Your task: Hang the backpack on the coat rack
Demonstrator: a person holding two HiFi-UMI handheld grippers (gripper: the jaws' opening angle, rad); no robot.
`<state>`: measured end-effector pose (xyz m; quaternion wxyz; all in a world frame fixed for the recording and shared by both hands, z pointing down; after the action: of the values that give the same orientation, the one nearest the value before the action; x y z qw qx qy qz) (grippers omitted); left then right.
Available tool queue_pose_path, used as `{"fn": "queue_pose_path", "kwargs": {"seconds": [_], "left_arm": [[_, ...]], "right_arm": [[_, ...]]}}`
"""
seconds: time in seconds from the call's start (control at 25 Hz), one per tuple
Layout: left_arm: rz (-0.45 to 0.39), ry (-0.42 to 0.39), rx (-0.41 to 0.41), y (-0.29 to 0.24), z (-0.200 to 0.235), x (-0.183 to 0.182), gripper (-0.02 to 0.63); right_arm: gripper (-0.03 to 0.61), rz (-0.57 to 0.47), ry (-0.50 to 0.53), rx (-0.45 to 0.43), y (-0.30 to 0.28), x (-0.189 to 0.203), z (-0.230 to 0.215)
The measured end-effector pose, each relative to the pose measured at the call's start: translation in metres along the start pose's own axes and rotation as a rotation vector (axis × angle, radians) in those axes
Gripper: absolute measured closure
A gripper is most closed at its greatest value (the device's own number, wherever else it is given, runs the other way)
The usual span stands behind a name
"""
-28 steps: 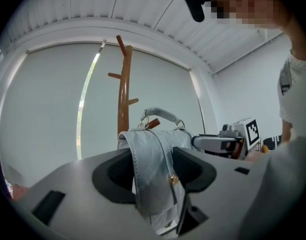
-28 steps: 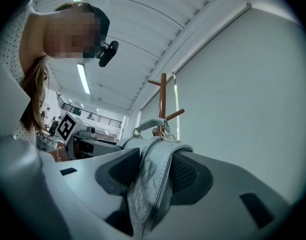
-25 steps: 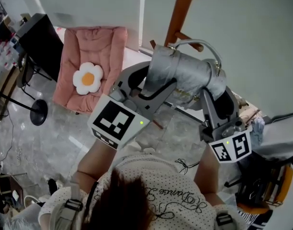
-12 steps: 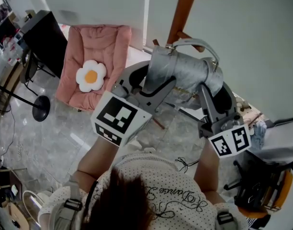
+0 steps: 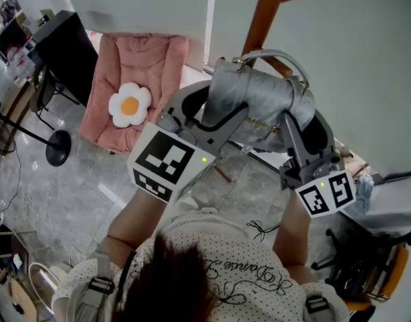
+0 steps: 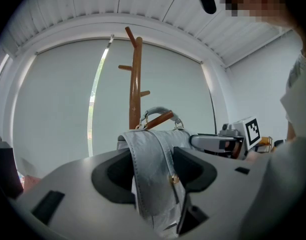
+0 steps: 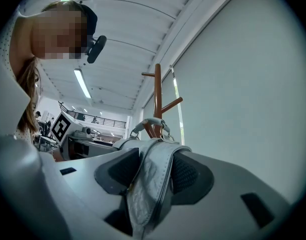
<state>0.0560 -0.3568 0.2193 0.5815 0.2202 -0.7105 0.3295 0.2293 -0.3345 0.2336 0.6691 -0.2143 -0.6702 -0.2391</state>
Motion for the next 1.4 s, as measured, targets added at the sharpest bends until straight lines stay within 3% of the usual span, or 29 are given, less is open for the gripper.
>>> {"fn": "queue_pose_path", "kwargs": {"seconds": [0.44, 0.76, 1.4], "left_arm": [[0.094, 0.020, -0.023, -0.014, 0.006, 0.014, 0.382], [0.065, 0.023, -0.063, -0.016, 0.017, 0.007, 0.382], [0.132, 0.076, -0.020, -0.018, 0.014, 0.018, 0.385]], "right_arm": [[0.373, 0.044, -0.037, -0.013, -0.016, 0.012, -0.015], [0.367, 0.065, -0.048, -0.030, -0.033, 0.009, -0.021], [0.360, 0.155, -0.018, -0.052, -0.038, 0.003, -0.029]]}}
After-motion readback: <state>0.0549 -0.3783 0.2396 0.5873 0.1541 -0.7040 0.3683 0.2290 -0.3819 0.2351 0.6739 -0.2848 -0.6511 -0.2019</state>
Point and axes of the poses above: the fingertips, and each gripper's own axes: y backward along the fingers, z to its left, x out of its underside, the point moved 5 cm from there along y, backward along the fingers, and after that the axes turned 10 degrees about z, right-handed, at the moved point
